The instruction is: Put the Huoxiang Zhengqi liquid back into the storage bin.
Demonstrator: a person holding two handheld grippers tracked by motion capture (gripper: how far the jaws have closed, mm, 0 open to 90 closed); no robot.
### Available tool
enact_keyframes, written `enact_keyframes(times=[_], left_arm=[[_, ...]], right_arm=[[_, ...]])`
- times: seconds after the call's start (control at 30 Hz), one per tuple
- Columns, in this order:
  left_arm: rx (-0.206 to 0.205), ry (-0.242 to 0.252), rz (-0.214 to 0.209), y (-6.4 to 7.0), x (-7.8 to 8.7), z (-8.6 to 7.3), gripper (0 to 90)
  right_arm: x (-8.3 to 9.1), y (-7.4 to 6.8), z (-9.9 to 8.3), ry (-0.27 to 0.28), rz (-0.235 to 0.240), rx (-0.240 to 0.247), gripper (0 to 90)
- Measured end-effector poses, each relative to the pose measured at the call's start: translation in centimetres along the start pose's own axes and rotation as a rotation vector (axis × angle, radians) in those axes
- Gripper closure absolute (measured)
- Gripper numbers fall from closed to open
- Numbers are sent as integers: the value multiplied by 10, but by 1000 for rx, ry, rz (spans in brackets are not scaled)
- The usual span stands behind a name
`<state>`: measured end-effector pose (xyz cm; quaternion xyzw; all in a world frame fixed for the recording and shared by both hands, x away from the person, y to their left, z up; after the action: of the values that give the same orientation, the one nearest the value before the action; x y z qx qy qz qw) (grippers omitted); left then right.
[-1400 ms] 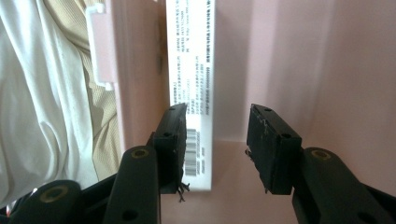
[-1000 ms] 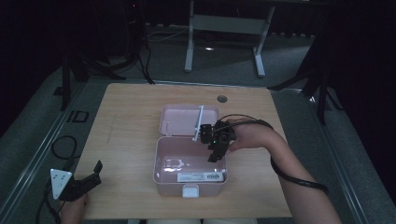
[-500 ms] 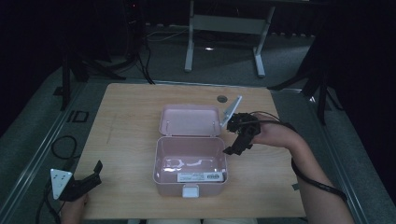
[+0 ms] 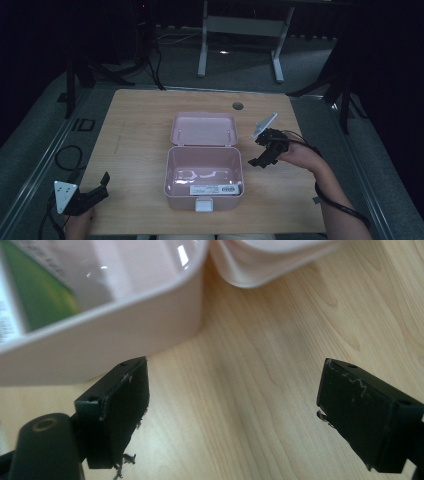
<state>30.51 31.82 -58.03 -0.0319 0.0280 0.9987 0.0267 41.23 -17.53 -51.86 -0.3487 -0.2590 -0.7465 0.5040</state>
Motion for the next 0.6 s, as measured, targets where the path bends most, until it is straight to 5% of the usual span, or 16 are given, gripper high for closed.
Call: enact_keyframes(times=[0.47, 0.6], left_arm=[[3, -1, -2, 0, 0, 0, 32], [2, 0, 0, 0, 0, 0, 32]], right_arm=[[-27, 29, -38, 281, -213, -121, 111], [-33, 34, -57, 322, -269, -155, 108]])
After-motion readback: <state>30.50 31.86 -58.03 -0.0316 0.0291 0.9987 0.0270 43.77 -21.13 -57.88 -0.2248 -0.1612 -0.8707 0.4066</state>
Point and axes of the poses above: each handheld gripper's, and its own axes: x roughly backward along the jaws, z roughly out of its top, y roughly to its right, the point moved 10 cm from there along -x, roughly forward along the jaws, and after that the axes turned 13 degrees about y, right-handed, at the moved point
